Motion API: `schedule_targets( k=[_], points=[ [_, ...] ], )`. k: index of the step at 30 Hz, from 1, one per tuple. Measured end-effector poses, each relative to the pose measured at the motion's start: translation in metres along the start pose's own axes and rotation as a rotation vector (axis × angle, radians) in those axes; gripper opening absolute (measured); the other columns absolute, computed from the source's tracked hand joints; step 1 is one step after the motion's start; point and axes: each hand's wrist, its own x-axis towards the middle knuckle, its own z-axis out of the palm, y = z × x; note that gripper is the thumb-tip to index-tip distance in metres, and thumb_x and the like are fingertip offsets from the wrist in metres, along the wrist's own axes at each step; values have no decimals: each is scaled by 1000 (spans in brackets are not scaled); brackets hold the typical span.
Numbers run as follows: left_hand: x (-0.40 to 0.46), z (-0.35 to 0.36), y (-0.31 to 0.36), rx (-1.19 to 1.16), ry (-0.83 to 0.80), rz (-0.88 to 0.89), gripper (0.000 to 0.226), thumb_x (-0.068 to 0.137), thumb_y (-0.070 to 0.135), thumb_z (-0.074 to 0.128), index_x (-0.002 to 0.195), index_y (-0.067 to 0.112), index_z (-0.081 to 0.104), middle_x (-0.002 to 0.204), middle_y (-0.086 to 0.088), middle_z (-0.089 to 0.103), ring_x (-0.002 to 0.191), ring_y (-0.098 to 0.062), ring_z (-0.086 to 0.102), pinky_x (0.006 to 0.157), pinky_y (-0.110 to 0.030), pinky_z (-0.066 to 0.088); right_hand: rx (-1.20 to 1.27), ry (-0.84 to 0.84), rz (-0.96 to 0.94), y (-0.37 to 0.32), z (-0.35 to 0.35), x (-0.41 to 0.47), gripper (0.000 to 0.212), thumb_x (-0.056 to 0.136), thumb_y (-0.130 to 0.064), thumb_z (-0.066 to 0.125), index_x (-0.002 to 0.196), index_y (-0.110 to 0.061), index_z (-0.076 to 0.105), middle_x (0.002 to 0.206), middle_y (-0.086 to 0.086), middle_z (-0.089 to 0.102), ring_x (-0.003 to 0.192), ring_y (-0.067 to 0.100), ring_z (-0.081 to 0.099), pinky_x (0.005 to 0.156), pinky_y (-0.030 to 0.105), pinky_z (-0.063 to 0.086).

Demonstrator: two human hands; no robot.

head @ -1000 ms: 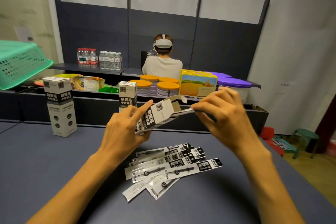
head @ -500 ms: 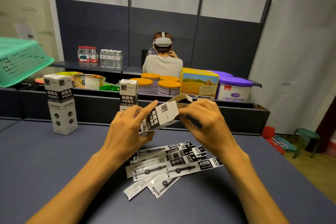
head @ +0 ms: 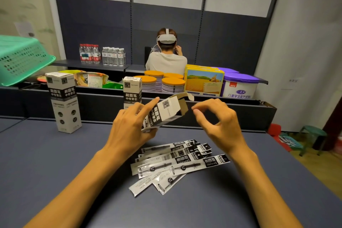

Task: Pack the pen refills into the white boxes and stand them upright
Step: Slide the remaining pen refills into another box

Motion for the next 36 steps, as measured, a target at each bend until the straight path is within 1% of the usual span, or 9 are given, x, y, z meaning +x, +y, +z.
schedule_targets(
  k=[3, 6, 10, 13, 17, 24, 27, 31, 36],
  points=[
    [0, -1, -1, -10, -2, -21, 88, 68, 32, 83, 144, 22, 40, 104, -5, 60, 78, -16, 52, 67, -27, 38, 35, -298, 235, 12, 3, -7, 10, 89, -29, 63, 98, -25, 67, 94, -12, 66, 89, 4, 60, 80, 31, 54],
    [-1, -1, -2, -32, -23, -25, 88, 70, 32, 81, 145, 24, 37, 106, -5, 59, 81, -17, 53, 67, -28, 41, -46, -657, 395, 21, 17, -14, 23, 86, -41, 66, 107, -31, 63, 107, -15, 61, 99, 0, 55, 90, 28, 50],
    [-3, 1, -2, -88, -40, -56, 91, 70, 31, 82, 147, 28, 33, 109, -4, 59, 86, -18, 55, 69, -30, 45, -4, -820, 474, 24, 32, -21, 35, 79, -50, 71, 111, -34, 65, 114, -15, 61, 104, 2, 54, 89, 24, 47],
    [-3, 3, -3, -134, -49, -75, 93, 70, 32, 82, 146, 32, 28, 112, -4, 58, 91, -18, 57, 71, -33, 50, -9, -844, 468, 23, 37, -22, 34, 79, -50, 72, 109, -34, 68, 111, -16, 61, 103, 3, 54, 87, 22, 46],
    [-3, 4, -5, -149, -47, -76, 93, 71, 32, 82, 146, 32, 28, 114, -4, 58, 92, -17, 57, 70, -34, 52, 16, -796, 439, 20, 36, -21, 24, 81, -43, 73, 102, -32, 70, 103, -18, 59, 97, 0, 53, 76, 12, 40],
    [-3, 5, -6, -166, -37, -71, 92, 71, 32, 81, 146, 32, 28, 114, -3, 58, 93, -16, 57, 69, -33, 52, 126, -746, 469, 20, 26, -19, 4, 83, -33, 72, 86, -33, 68, 92, -16, 67, 90, 0, 61, 83, 23, 51],
    [-3, 5, -6, -179, -41, -73, 91, 72, 33, 80, 147, 33, 28, 115, -2, 58, 94, -17, 57, 71, -36, 53, 154, -726, 456, 20, 23, -18, 5, 86, -30, 69, 90, -32, 67, 92, -17, 68, 91, -2, 62, 87, 23, 49],
    [-3, 5, -7, -178, -41, -72, 91, 72, 33, 80, 147, 32, 29, 115, -2, 58, 94, -17, 57, 70, -36, 53, 127, -731, 416, 20, 19, -18, 21, 90, -28, 65, 110, -27, 70, 100, -24, 63, 97, -7, 58, 84, 15, 47],
    [-3, 5, -8, -176, -43, -73, 90, 71, 33, 80, 147, 31, 30, 114, -2, 58, 93, -16, 57, 71, -35, 53, 107, -632, 408, 16, 8, -16, 13, 90, -25, 65, 100, -29, 72, 94, -16, 68, 91, 6, 62, 81, 28, 54]
  ],
)
